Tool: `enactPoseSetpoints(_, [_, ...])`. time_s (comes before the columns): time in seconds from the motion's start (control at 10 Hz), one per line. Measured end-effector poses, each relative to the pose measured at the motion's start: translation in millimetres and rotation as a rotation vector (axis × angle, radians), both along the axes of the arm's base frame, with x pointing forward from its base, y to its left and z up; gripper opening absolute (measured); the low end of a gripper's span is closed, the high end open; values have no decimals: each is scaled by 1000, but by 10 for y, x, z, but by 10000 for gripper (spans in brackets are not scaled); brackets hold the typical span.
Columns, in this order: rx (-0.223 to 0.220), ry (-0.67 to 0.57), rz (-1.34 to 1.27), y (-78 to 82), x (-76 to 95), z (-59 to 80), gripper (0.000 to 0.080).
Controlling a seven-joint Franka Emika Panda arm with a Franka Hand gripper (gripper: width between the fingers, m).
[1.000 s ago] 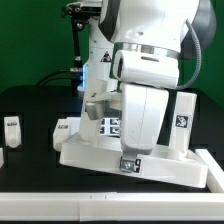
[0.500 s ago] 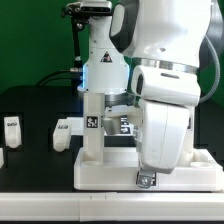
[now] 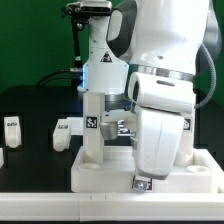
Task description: Assemble desk
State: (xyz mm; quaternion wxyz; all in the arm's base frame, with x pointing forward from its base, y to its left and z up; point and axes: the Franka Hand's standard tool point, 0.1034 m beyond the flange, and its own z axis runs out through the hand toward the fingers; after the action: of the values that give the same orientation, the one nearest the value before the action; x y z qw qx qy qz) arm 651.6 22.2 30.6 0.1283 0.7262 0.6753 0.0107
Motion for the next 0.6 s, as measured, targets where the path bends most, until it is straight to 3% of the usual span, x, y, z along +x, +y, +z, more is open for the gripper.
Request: enactPoseSetpoints(0.6, [-15, 38, -20, 18, 59, -3, 57])
